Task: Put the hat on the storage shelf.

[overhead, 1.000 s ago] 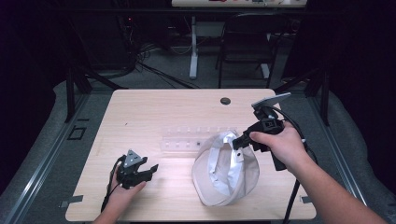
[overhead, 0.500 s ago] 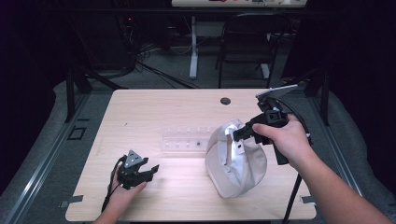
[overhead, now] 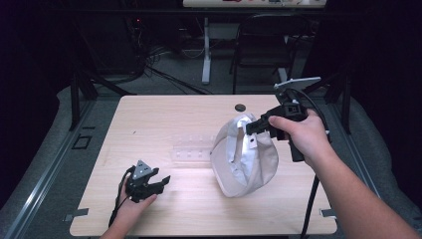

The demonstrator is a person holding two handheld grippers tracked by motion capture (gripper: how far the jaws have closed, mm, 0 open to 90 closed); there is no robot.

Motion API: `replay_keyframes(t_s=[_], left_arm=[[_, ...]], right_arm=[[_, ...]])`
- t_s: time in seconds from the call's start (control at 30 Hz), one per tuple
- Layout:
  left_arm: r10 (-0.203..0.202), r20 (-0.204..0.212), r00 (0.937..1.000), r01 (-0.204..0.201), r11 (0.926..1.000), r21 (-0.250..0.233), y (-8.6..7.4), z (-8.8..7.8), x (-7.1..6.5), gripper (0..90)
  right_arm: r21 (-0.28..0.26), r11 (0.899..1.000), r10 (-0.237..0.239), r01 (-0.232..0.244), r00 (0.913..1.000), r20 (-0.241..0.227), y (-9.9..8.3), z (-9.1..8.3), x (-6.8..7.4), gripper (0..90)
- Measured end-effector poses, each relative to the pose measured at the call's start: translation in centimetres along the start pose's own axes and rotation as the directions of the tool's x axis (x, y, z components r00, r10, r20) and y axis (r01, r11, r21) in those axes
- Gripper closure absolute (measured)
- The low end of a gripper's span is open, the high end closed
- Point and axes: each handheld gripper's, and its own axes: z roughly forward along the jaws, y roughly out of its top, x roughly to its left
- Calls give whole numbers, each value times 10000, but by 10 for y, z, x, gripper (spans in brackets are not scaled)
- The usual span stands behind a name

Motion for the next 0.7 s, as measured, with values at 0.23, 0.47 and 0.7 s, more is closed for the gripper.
replay_keyframes(t_s=[0.23, 0.47, 0.7], left_arm=[[-33, 82, 10000, 34, 10000, -39, 1, 0, -1, 440], [-27, 174, 9998, 29, 9999, -109, 1, 1, -6, 439], [-14, 429, 9991, 26, 9996, -264, 5, 0, -11, 439]], right_arm=[[-16, 10000, -37, 37, 9999, -122, 9, 0, 6, 824], [-9, 9992, 410, -411, 9983, -418, 20, 1, 5, 824], [-146, 9984, 539, -551, 9959, -727, 29, 2, 7, 824]])
